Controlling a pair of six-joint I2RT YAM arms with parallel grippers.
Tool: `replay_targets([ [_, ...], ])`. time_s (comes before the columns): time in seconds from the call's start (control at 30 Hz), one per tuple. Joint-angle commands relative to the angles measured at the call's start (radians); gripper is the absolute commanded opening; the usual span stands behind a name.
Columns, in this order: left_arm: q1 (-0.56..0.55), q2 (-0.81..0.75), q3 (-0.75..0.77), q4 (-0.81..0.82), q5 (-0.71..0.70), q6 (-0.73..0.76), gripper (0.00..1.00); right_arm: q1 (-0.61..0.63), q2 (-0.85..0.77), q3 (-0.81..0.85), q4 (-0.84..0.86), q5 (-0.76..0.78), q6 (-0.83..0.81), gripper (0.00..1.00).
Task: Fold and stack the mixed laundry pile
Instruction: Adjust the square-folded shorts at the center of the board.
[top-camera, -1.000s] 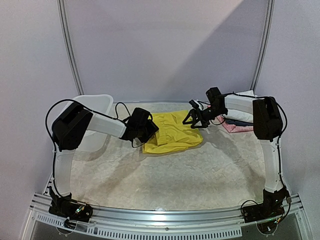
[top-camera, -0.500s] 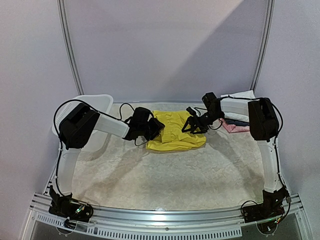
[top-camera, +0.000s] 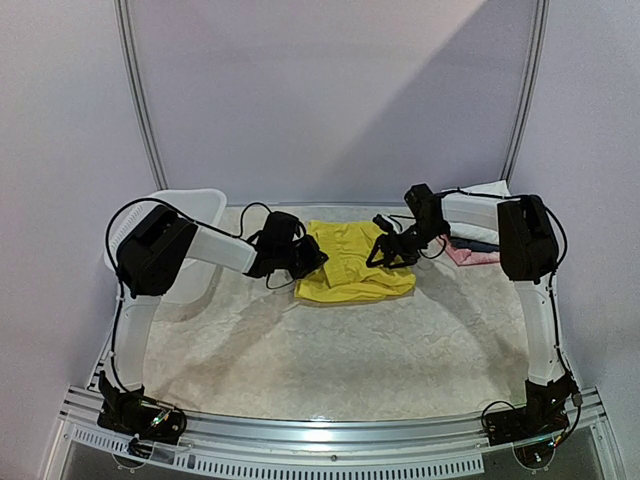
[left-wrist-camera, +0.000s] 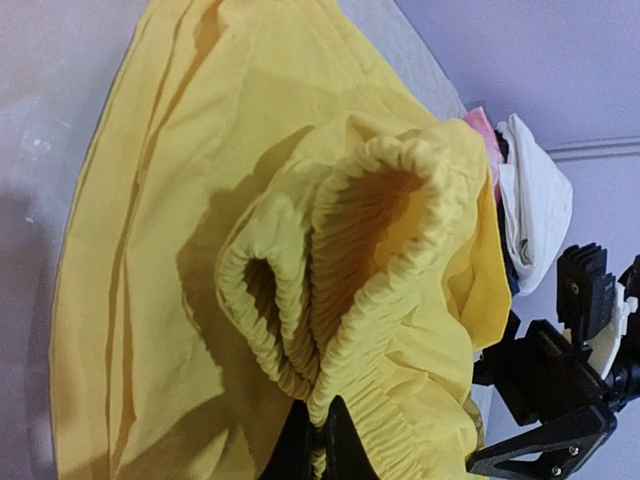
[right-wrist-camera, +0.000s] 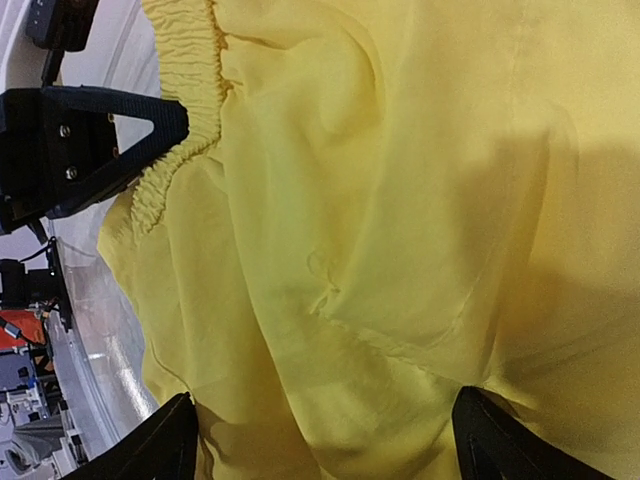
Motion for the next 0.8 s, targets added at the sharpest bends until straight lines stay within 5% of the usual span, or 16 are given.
replay_targets([
  [0.0,0.032,-0.069,0.068,-0.134,0.103,0.133,0.00,0.009,-0.114,-0.011,-0.098,0.045,-0.105,0.92],
  [0.07,0.048,-0.076,0.098,-0.187,0.143,0.166,0.00,0.006,-0.166,-0.035,-0.109,0.072,-0.131,0.99],
  [0.37,0.119,-0.064,0.300,-0.517,0.307,0.242,0.00,-0.044,-0.371,-0.157,-0.084,0.115,-0.154,0.99],
  [0.77,0.199,0.009,0.522,-0.955,0.374,0.330,0.00,-0.050,-0.373,-0.248,-0.034,0.129,-0.159,0.99],
])
